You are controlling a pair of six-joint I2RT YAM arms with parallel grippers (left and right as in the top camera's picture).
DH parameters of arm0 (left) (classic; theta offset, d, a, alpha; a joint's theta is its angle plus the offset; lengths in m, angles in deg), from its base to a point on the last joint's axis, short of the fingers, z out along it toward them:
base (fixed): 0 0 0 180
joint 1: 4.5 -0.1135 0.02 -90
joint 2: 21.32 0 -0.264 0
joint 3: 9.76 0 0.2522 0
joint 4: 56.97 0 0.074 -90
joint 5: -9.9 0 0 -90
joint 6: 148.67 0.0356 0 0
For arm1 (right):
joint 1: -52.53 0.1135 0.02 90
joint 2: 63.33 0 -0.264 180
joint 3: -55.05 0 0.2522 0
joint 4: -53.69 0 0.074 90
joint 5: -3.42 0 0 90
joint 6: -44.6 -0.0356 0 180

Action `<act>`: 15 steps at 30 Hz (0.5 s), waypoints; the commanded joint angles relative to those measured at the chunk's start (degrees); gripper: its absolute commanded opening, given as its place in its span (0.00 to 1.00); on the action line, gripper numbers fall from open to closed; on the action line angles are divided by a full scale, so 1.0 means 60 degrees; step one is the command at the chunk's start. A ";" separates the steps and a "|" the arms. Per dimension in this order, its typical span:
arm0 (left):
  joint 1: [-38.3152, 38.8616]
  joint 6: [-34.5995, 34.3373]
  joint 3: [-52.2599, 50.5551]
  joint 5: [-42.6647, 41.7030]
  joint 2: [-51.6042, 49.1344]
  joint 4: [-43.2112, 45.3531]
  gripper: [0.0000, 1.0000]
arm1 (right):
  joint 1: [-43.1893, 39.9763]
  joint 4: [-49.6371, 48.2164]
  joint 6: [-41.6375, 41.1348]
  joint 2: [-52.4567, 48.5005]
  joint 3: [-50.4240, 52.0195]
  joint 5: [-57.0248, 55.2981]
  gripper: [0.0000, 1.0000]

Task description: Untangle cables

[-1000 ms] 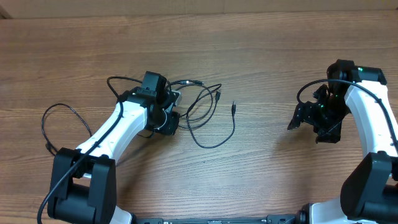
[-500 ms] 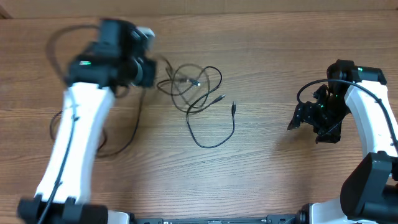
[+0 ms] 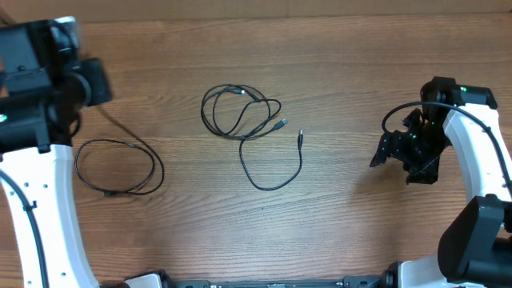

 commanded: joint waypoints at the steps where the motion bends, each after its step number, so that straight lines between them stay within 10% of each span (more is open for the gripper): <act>1: -0.1005 -0.1082 0.0160 0.2371 0.0087 0.0095 0.04 | -0.0033 0.0011 0.0040 0.0135 -0.0142 0.0040 0.84; 8: -0.3005 -0.2157 0.0153 0.1898 0.0047 0.0328 0.07 | -0.0033 0.0011 0.0040 0.0135 -0.0142 0.0040 0.84; 13: -0.3315 -0.2153 0.0135 0.0637 -0.0062 0.0146 0.73 | -0.0033 0.0011 0.0036 0.0135 -0.0142 0.0040 0.84; 15: -0.3300 -0.2146 0.0131 -0.0186 -0.0124 -0.0011 0.79 | -0.0033 0.0011 0.0040 0.0135 -0.0142 0.0040 0.84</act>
